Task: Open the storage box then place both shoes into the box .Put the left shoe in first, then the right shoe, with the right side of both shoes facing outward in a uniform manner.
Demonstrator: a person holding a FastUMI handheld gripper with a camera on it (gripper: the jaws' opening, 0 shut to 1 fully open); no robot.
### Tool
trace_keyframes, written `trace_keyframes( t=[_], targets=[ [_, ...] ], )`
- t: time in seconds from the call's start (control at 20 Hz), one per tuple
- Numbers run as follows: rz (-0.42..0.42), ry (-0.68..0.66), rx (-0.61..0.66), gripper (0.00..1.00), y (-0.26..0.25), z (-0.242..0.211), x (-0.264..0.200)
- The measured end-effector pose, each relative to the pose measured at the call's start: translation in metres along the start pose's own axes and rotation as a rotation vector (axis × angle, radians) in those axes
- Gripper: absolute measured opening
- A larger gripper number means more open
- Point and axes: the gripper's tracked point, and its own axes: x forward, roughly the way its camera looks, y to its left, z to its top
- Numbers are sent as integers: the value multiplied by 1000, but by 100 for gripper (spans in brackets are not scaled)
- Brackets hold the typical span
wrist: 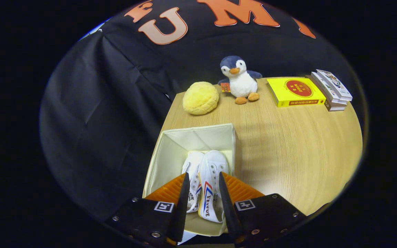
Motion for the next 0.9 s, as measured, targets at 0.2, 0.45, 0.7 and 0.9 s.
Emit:
trace_keyframes(
  t=[0.2, 0.45, 0.7, 0.9],
  targets=[
    [20, -114, -24, 64, -25, 27, -23],
    [-15, -265, -84, 82, -67, 61, -57],
    [-58, -445, -119, 90, -113, 97, -97],
    [-142, -570, -133, 96, -157, 116, -128]
  ],
)
